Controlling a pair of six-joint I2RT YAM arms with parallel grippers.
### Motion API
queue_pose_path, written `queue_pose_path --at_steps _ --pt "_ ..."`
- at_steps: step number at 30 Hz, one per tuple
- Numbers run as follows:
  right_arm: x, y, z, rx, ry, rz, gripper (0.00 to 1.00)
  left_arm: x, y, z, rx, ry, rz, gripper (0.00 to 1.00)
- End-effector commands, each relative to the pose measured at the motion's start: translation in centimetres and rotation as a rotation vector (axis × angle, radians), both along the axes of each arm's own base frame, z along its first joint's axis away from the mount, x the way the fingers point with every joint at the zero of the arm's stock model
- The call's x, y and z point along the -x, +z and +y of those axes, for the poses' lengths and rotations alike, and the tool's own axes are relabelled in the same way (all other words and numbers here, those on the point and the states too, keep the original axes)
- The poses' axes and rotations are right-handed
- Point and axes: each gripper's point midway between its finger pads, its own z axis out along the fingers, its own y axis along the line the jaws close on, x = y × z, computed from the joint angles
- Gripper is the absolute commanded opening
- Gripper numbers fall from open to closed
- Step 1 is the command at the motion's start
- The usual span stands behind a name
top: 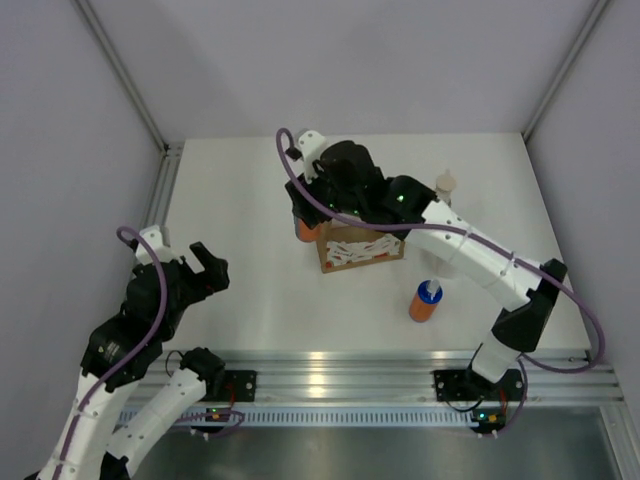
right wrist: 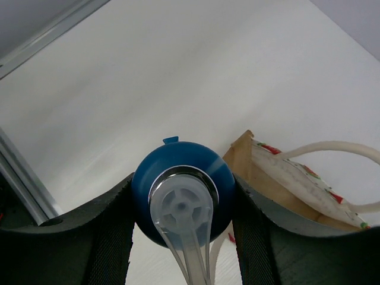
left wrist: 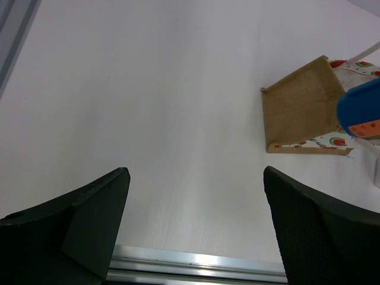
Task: Take the personal care products out of the canvas bag
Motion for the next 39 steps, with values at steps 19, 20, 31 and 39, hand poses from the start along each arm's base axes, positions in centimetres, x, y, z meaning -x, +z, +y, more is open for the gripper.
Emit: queue_pose_path --at_steps 19,20,31,39 --pt "5.5 -6.4 6.8 -0.188 0.154 -0.063 0.00 -0.6 1.0 0.4 0.023 0.036 -0.051 0.98" --pt "5.7 -6.7 6.8 -0.190 0.158 -0.063 0.00 -0.6 1.0 0.4 0.023 0.036 -0.051 0.98" --pt "7.6 -10.7 5.4 -0.180 0.176 -0.030 0.00 -0.7 0.8 0.2 0.019 0.033 -0.042 0.98" --pt "8.9 -13.0 4.4 -0.152 0.195 -0.012 0.00 -0.7 0.8 0.2 0.019 0.033 -0.042 0.98"
